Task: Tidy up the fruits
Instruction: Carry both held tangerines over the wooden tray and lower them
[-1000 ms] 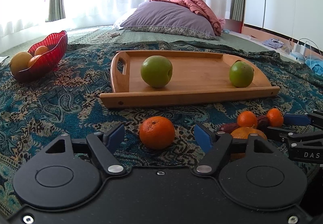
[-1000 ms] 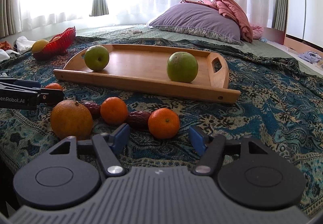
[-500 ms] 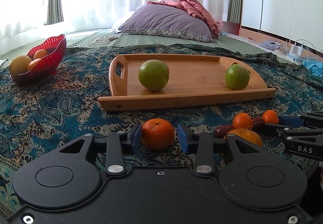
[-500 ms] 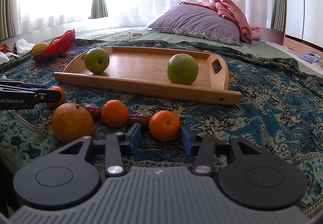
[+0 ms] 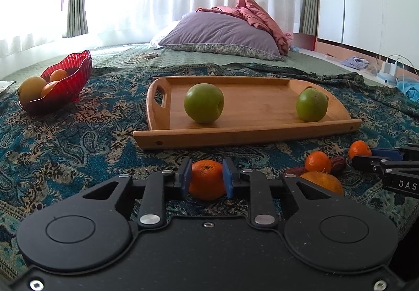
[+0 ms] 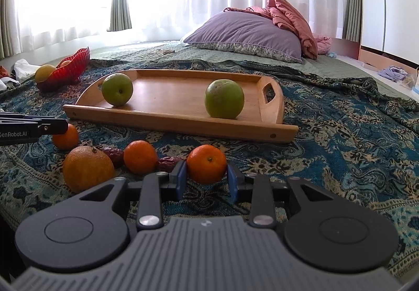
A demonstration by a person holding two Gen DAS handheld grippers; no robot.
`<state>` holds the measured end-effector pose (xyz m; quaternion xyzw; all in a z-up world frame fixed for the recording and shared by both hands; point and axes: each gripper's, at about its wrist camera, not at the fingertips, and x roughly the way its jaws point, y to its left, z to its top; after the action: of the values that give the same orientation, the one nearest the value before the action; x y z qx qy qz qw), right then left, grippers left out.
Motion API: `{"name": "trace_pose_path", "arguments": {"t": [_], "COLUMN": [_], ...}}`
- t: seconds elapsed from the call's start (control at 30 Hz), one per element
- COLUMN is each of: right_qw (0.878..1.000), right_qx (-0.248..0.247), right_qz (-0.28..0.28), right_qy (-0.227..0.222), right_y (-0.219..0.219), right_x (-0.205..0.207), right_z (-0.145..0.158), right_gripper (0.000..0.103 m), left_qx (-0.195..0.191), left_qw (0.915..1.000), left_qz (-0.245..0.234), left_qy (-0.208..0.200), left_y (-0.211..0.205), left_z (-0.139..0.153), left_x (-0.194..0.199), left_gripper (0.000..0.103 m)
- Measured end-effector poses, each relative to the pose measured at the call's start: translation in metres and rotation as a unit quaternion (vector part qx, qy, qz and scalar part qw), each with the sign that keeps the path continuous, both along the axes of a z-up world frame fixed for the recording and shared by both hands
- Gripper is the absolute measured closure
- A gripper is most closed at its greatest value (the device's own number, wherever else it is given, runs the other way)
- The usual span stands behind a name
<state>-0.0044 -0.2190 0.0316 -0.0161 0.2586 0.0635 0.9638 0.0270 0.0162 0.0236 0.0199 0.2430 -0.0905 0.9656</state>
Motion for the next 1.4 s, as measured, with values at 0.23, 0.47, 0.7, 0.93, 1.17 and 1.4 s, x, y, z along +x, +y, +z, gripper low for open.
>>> {"name": "trace_pose_path", "arguments": {"t": [0.23, 0.47, 0.7, 0.93, 1.17, 1.4], "right_qw": [1.0, 1.0, 1.0, 0.999, 0.998, 0.998], "right_qx": [-0.003, -0.004, -0.003, -0.009, -0.006, -0.018], "right_qz": [-0.004, -0.012, -0.021, -0.038, -0.056, -0.052], "right_qy": [0.0, -0.003, -0.009, -0.023, -0.036, -0.04], "right_y": [0.0, -0.002, -0.005, -0.009, -0.015, -0.019], "right_x": [-0.002, -0.003, -0.002, 0.008, 0.032, 0.071], "right_z": [0.0, 0.001, 0.001, 0.01, 0.027, 0.052], "right_gripper": [0.065, 0.065, 0.065, 0.066, 0.067, 0.067], "left_qx": [0.001, -0.005, -0.011, -0.007, -0.006, -0.028], "left_qw": [0.9996, 0.9993, 0.9996, 1.0, 0.9996, 0.9991], "left_qz": [-0.018, -0.012, -0.001, 0.003, -0.005, -0.011], "left_qy": [0.02, 0.036, 0.026, -0.002, -0.027, -0.03], "left_y": [-0.008, -0.009, -0.007, -0.004, -0.006, -0.006], "left_z": [-0.009, -0.019, -0.014, 0.006, 0.031, 0.062], "left_x": [0.004, 0.006, 0.009, 0.017, 0.038, 0.082], "left_gripper": [0.06, 0.061, 0.068, 0.068, 0.068, 0.068]}}
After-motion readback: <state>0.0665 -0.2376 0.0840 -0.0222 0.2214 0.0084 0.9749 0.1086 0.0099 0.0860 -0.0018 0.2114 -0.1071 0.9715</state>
